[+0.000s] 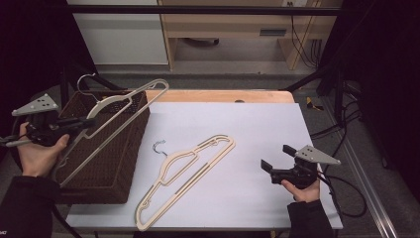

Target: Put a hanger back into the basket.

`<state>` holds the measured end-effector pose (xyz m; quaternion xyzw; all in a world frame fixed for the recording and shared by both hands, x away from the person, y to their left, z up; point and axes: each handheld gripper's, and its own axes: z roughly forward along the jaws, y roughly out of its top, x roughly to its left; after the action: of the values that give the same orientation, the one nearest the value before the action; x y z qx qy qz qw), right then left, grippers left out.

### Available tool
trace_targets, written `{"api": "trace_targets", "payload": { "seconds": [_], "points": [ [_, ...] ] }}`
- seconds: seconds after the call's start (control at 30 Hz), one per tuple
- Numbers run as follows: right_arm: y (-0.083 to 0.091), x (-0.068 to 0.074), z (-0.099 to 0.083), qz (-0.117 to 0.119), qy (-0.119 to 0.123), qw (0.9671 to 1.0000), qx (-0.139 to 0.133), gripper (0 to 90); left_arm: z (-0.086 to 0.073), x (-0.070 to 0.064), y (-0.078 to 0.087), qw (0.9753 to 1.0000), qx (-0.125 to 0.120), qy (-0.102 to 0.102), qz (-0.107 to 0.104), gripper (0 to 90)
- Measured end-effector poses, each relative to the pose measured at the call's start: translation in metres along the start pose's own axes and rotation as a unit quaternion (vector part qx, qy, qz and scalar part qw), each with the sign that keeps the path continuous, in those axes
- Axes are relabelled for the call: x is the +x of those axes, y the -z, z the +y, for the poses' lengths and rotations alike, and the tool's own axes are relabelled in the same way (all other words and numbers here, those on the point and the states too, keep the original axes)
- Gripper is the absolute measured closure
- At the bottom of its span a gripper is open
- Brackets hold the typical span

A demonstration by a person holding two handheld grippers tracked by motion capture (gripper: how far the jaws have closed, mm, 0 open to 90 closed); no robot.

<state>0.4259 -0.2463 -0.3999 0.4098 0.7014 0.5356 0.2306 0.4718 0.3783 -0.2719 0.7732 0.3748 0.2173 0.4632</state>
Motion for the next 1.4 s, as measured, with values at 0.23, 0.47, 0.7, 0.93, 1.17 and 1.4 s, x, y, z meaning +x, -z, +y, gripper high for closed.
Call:
{"api": "trace_targets", "payload": {
  "seconds": [0.23,0.47,0.7,0.93,1.17,1.4],
  "points": [
    [0.000,0.000,0.000,-0.001,-0.003,1.0000,0.000,2.0,-0.010,0.024,0.004,0.9997,0.014,0.008,0.016,86.0],
    [-0.001,0.000,0.000,0.000,-0.002,1.0000,0.001,2.1,-0.020,0.042,-0.001,0.9990,0.027,0.007,0.034,86.0],
    [0.001,-0.002,0.000,0.000,-0.004,1.0000,-0.002,2.1,-0.034,0.063,0.002,0.9981,0.034,0.026,0.045,86.1],
    [0.000,-0.001,0.000,0.000,-0.006,1.0000,0.001,2.1,-0.050,0.071,-0.002,0.9962,0.055,0.041,0.053,86.1],
    [0.000,-0.001,0.000,-0.001,-0.007,1.0000,0.001,2.1,-0.067,0.067,-0.018,0.9940,0.075,0.052,0.061,85.8],
    [0.001,-0.001,0.000,0.000,-0.006,1.0000,-0.001,2.2,-0.086,0.070,-0.029,0.9905,0.090,0.077,0.069,85.3]
  ]
}}
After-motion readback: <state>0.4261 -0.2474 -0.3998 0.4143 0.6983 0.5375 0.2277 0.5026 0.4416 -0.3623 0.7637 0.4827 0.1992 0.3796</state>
